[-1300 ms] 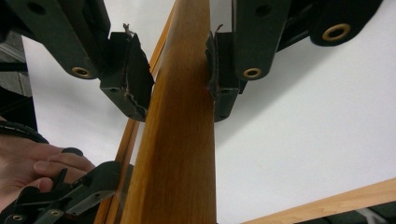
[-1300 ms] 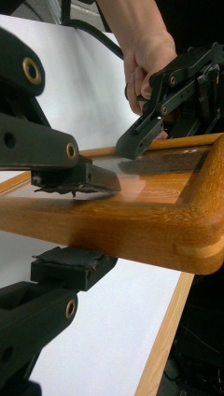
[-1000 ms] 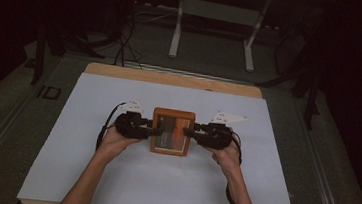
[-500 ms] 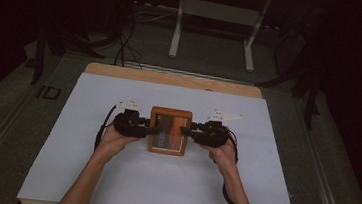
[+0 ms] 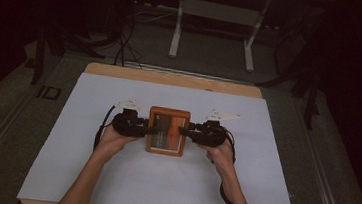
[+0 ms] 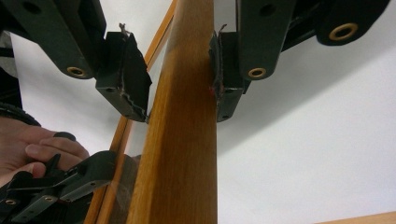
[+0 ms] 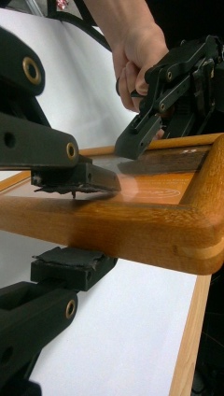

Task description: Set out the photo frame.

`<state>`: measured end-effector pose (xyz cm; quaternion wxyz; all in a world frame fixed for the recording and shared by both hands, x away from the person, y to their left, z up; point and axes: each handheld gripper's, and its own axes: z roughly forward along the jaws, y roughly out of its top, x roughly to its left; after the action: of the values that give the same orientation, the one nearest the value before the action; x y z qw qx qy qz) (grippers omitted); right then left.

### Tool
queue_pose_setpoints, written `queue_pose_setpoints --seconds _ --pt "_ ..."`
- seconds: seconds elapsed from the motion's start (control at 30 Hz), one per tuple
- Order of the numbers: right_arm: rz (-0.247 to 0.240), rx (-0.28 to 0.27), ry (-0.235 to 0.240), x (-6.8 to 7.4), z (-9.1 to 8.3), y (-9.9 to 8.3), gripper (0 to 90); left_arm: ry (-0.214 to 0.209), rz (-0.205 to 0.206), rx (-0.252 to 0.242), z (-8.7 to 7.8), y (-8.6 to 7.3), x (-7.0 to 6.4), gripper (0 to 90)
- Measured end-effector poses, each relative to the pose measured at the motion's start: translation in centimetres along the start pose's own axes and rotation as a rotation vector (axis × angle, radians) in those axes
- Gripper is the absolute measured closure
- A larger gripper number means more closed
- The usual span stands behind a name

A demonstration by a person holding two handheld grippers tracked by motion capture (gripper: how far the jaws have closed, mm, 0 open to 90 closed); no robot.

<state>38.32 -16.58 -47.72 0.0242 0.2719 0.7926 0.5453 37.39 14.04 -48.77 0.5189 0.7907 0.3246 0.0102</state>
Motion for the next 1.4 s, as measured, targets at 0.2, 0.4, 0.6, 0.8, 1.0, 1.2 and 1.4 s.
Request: queue_pose_setpoints --seconds 0.2,0.4,0.6,0.8,1.0,1.2,1.4 --pt "0.021 -0.002 0.0 -0.5 0.3 0.1 63.5 0.004 -0.034 -0.007 0.3 0.0 0.4 57.6" --pt "0.055 -0.01 -0.004 -1.1 0.6 -0.1 62.9 0.012 -0.081 0.004 0.6 0.3 0.7 56.8" --pt "0.045 0.008 -0.012 -1.0 0.7 0.2 62.4 0.02 -0.085 0.011 0.6 0.3 0.5 56.7" --pt "0.049 0.004 -0.008 -1.2 0.7 0.1 61.7 0.031 -0.081 0.015 0.6 0.3 0.3 57.1" --pt "0.043 0.01 -0.019 -1.0 0.8 0.3 61.1 0.03 -0.079 0.009 0.6 0.2 0.3 57.3" --pt "0.047 0.005 -0.019 -1.0 0.7 0.1 61.3 0.033 -0.073 0.01 0.6 0.3 0.2 57.0" --pt "0.045 0.015 -0.02 -1.0 0.8 0.2 58.3 0.042 -0.072 0.014 0.7 0.3 0.1 55.6"
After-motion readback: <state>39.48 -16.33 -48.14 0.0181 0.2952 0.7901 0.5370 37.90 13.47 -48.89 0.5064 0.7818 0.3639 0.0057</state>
